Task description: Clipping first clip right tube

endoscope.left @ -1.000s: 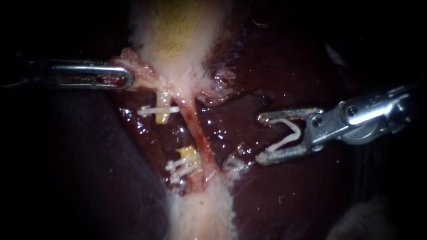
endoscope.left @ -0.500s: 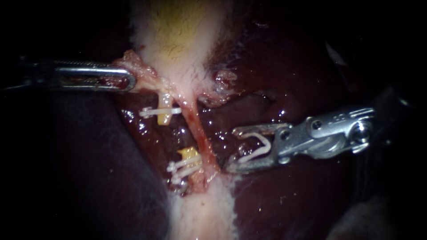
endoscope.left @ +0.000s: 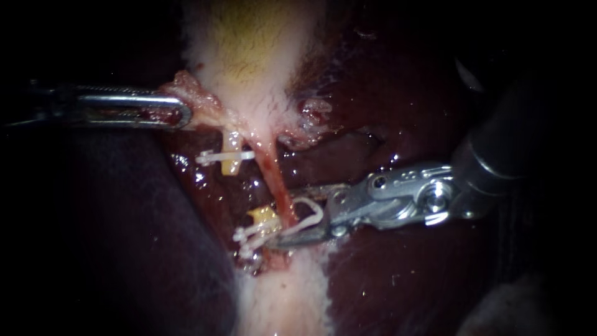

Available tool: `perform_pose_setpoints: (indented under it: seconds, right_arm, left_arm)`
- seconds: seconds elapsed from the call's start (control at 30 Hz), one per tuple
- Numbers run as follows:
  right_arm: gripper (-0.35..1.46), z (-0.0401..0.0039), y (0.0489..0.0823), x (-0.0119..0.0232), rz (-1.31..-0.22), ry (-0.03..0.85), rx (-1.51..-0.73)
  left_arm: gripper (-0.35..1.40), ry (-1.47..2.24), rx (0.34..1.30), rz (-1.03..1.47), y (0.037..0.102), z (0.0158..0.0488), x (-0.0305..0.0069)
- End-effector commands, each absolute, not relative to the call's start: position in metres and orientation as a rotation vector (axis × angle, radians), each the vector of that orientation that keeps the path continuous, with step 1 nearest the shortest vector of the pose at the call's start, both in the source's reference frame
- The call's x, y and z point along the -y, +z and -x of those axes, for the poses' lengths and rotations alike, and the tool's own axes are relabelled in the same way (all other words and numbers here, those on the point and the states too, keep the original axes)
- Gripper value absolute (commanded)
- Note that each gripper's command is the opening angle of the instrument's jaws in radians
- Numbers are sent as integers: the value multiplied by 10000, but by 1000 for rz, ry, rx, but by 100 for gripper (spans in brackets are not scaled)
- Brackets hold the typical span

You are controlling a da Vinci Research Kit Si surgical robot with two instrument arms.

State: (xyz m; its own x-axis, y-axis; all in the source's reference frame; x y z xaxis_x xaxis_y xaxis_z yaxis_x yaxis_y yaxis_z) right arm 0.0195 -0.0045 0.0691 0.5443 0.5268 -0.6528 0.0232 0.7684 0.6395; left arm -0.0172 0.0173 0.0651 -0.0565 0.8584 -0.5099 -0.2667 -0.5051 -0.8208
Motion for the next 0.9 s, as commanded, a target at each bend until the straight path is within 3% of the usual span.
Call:
perform_pose_setpoints:
  seconds: [0.03, 0.3, 0.63, 0.9]
  right_arm:
    - [50, -197, 692, 46, -654, 329, -969]
    - [50, -199, 684, 54, -719, 339, -1026]
    - [48, -203, 643, 71, -822, 304, -1106]
    - [45, -207, 622, 84, -877, 260, -1113]
  left_arm:
    - [-35, 1692, 681, 1369, 651, 172, -173]
    - [-35, 1693, 682, 1369, 653, 171, -174]
    - [-35, 1693, 682, 1370, 653, 170, -174]
    - [-35, 1693, 683, 1370, 655, 170, -175]
